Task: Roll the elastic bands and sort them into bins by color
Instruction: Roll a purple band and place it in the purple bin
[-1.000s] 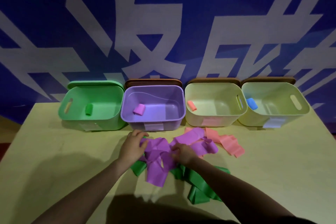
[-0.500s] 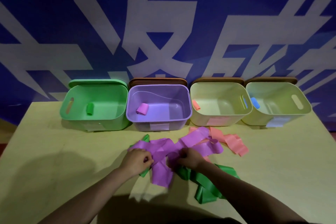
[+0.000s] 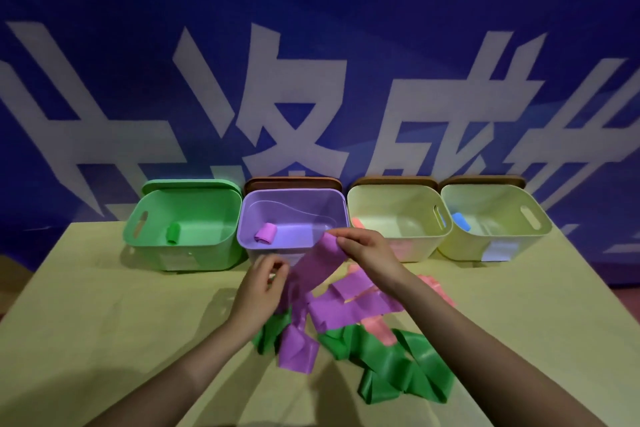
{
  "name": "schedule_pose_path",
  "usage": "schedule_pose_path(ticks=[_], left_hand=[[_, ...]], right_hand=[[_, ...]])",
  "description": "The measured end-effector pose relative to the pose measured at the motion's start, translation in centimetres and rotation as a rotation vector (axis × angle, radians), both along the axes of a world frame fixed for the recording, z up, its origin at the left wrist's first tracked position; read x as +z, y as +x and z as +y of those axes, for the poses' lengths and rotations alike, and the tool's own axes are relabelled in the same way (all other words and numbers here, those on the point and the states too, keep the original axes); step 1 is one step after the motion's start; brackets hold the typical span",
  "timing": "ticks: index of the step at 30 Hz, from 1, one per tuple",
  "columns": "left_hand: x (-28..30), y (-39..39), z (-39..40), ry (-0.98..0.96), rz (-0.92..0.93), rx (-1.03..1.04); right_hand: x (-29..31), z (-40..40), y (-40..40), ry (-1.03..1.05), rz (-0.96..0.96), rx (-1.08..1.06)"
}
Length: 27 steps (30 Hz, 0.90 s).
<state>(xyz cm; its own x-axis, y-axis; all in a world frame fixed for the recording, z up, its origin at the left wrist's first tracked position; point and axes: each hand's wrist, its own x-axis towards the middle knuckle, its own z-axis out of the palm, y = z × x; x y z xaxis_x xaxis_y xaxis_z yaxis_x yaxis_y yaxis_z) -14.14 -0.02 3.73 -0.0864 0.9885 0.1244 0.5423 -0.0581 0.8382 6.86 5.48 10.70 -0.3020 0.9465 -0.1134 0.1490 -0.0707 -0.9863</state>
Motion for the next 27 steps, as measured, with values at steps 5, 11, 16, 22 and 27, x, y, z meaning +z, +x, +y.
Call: schedule_pose_path(ticks=[5,11,16,22,27], left_hand=[[5.3,4.5,-0.5,0.005,-0.326,0.067],[9.3,7.0,-1.2,0.006,-0.533,0.027],[11.4,7.1,0.0,0.045,-0.474,-0.059],[13.4,6.9,1.9,0.060,-0.802,0.069],[13.0,6.2,3.4,0.006,-0.971,0.216]], right_hand=[[3.0,-1.1,0.0,0.133,-0.072,0.144],[5.6,-0.8,0.3,0.225,0.039,0.022],[7.2,-0.4,0.5,0.192,0.265,-0.077],[4.1,-1.1,-0.1,-0.029,0.333,0.002],[0.4,-4.0,-0.3,-0.141,0.073,0.176]])
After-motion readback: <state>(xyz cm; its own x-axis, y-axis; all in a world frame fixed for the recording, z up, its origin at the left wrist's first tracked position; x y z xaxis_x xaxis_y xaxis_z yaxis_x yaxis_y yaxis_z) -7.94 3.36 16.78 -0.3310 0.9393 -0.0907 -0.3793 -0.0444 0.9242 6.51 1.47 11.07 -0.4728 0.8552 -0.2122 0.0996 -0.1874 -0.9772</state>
